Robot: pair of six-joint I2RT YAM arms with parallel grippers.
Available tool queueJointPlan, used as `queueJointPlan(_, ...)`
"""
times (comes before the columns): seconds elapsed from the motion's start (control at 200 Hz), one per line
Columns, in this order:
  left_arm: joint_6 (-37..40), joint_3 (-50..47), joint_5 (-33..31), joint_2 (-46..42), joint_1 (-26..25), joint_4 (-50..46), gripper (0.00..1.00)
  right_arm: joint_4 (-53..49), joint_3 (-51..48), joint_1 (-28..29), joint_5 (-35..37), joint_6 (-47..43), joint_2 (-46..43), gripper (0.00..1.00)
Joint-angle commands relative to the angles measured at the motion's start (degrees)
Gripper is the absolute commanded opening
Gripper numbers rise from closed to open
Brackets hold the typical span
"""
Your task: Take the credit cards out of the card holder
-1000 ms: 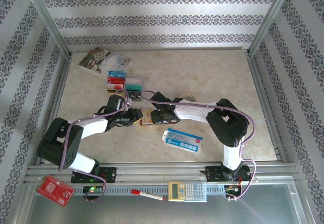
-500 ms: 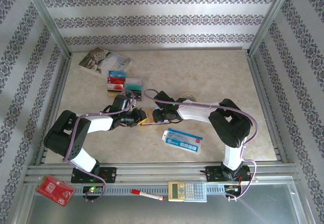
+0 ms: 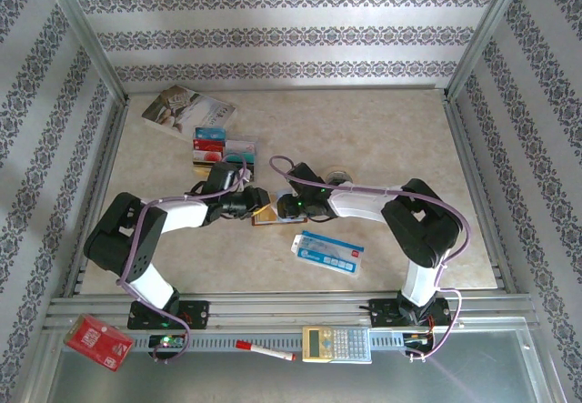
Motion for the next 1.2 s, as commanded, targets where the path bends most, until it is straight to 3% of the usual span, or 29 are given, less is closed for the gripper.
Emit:
queueJointPlan(0.0, 1.5, 2.3, -0.4, 1.8, -0.8, -2.4, 0.34, 0.3, -2.3, -0.7, -2.5, 1.6, -0.9, 0.43)
queueJointPlan(0.435, -3.0, 3.5, 4.8, 5.1, -2.3, 6.7, 0.34, 16.1, -11.8, -4.0, -8.1, 4.0, -11.4, 0.50)
queueJointPlan(0.794, -3.3, 6.9, 4.9, 7.2, -6.6, 6.4, 0.33, 22.4, -20.4, -5.2, -0.4, 4.2, -22.7, 0.51)
queueJointPlan(0.974, -1.1, 6.7, 1.0, 3.5, -5.7, 1.3, 0.32, 21.2, -19.0, -5.6, -2.5, 5.0, -22.7, 0.49)
queueJointPlan(1.194, 2.7, 3.2, -6.4, -4.5, -2.1, -8.0, 0.32, 19.7, -13.6, -4.2, -8.2, 8.2, -16.2, 0.41)
